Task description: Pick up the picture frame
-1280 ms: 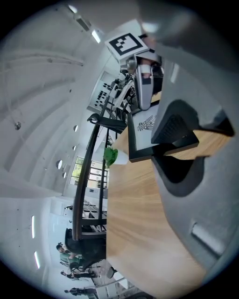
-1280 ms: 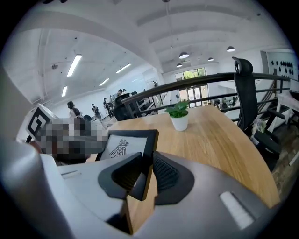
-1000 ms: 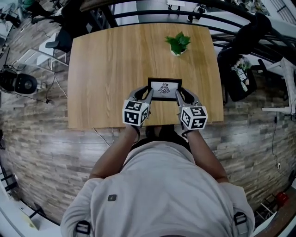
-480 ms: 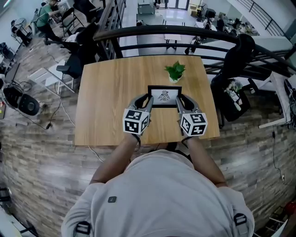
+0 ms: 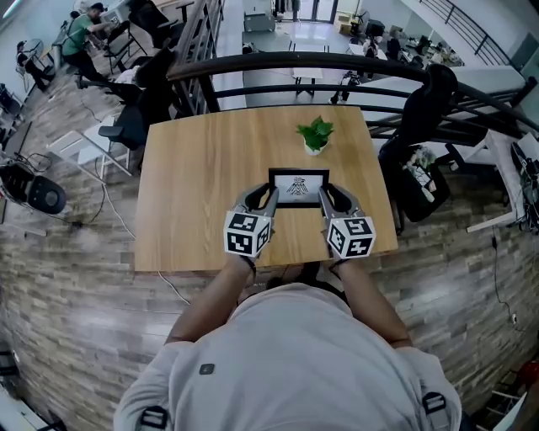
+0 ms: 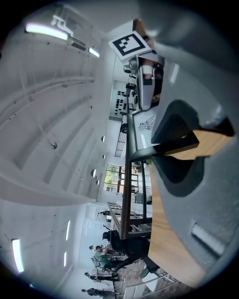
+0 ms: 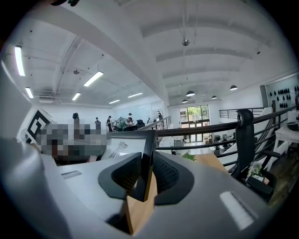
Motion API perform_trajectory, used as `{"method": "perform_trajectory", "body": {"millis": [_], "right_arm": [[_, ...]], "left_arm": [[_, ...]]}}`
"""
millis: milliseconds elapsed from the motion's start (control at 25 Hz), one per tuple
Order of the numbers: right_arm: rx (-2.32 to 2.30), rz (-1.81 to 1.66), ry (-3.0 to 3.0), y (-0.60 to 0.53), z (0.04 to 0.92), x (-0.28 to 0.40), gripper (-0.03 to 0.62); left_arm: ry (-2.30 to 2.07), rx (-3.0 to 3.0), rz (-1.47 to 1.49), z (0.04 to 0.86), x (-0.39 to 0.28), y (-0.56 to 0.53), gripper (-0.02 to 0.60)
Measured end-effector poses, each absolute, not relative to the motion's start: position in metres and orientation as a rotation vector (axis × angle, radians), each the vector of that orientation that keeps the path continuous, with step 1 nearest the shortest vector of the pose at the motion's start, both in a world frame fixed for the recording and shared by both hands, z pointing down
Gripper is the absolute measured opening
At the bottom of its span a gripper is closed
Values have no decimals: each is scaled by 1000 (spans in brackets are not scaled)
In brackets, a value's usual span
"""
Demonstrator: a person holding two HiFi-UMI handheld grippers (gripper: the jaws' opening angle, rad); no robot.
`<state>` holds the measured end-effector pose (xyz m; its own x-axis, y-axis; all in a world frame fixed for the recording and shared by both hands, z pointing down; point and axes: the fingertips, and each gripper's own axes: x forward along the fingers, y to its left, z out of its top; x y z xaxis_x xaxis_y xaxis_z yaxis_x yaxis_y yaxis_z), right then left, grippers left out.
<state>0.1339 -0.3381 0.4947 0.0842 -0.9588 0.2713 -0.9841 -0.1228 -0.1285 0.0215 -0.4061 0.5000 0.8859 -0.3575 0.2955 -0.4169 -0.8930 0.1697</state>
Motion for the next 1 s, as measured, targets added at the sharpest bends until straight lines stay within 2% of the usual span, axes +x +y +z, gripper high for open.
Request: {"method": "perform_trajectory", "body": {"millis": [480,1000], "right_arm": [[2192,462,-2074,-319,494,140,91],[2111,489,-2186,-209,499,202,92]], "left_arm": [[-642,2775,357,500,25,-385,87],[-751,2777,379,499,82,-265,87]]}}
